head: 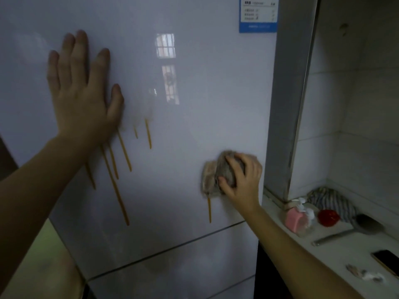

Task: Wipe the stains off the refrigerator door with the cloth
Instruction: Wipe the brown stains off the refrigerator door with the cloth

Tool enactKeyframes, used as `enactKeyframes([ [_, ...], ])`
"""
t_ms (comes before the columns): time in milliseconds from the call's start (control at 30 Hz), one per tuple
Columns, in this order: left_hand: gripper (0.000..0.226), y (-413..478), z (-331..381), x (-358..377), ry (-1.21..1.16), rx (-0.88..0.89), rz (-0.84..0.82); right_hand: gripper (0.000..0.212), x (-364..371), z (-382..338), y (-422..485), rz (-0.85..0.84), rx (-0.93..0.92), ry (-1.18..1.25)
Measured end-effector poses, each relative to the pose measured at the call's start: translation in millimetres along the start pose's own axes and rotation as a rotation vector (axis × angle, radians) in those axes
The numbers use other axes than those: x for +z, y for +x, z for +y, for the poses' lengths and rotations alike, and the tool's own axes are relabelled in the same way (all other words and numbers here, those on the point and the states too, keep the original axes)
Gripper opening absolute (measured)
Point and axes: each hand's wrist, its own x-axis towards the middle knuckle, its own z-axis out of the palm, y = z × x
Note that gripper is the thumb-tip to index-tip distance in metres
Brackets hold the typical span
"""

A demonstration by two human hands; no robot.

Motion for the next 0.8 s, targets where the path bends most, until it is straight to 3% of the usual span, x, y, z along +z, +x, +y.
enactKeyframes([
  [200, 0.058, 1.3, -0.8, -1.7, 0.0, 0.014, -0.02, 0.051, 0.9, 7.9, -32.5, -0.028, 0.083, -0.017],
  [533, 0.058, 1.1, 1.0, -2.5, -0.043, -0.031, -0.075, 0.053, -28.0, 29.0, 134.2, 0.109, -0.066, -0.046],
  [800, 0.057, 0.2, 2.5, -2.2, -0.029, -0.053, -0.098, 0.055, -18.3, 55.5, 15.4, 0.0, -0.082, -0.028],
])
